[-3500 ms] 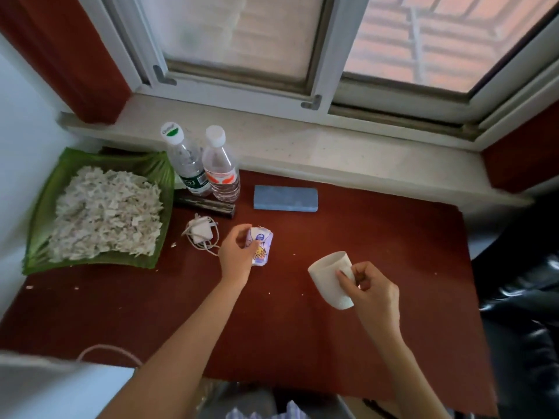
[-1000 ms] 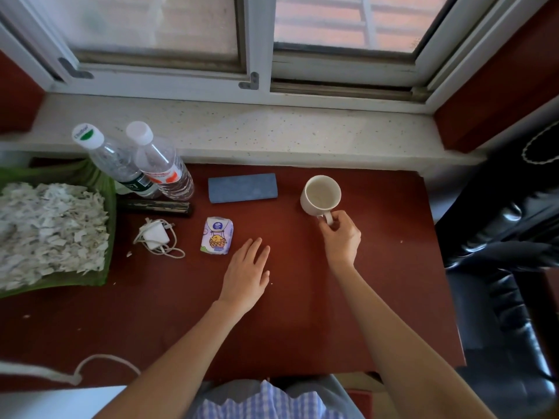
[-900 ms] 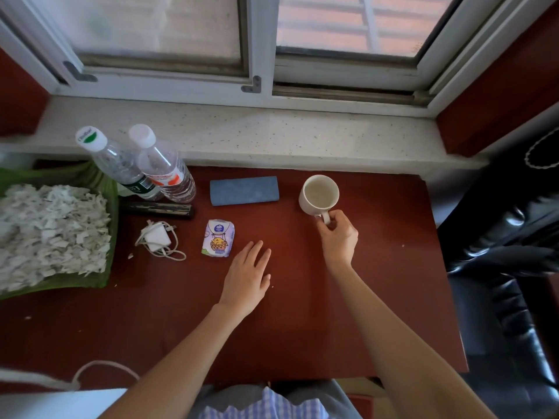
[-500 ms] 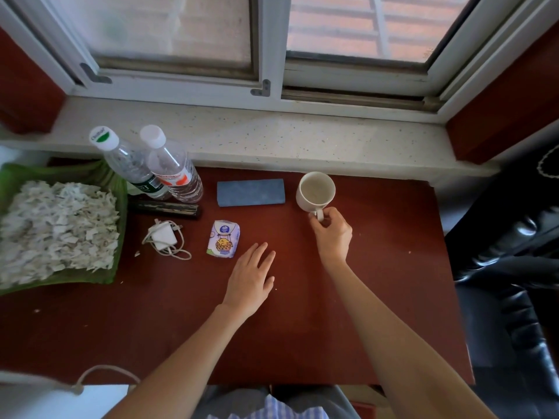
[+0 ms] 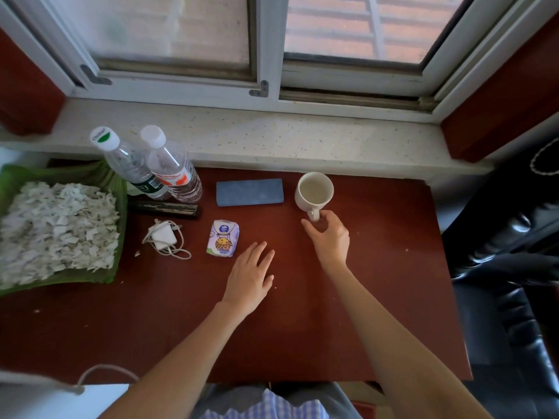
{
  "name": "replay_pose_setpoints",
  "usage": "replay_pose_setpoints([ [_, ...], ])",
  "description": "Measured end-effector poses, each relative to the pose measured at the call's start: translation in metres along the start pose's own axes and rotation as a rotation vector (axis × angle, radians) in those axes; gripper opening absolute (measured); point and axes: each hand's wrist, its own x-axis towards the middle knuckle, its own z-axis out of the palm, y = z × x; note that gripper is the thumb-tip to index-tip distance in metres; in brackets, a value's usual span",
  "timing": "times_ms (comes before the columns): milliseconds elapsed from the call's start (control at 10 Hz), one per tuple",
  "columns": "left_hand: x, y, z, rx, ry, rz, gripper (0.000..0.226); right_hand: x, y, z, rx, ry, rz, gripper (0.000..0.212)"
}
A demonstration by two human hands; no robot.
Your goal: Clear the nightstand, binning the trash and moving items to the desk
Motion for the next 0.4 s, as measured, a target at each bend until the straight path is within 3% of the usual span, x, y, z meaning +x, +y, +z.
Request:
replay_pose_setpoints([
  [200,0.002,0.002,0.000,0.056,-0.043,0.003,0.058,-0.023,0.011,-0.018,-0.069,-0.074,0.089,0.046],
  [400,0.003,0.002,0.000,0.130,-0.084,0.049,0.056,-0.048,0.016,-0.037,-0.157,-0.062,0.066,0.044],
])
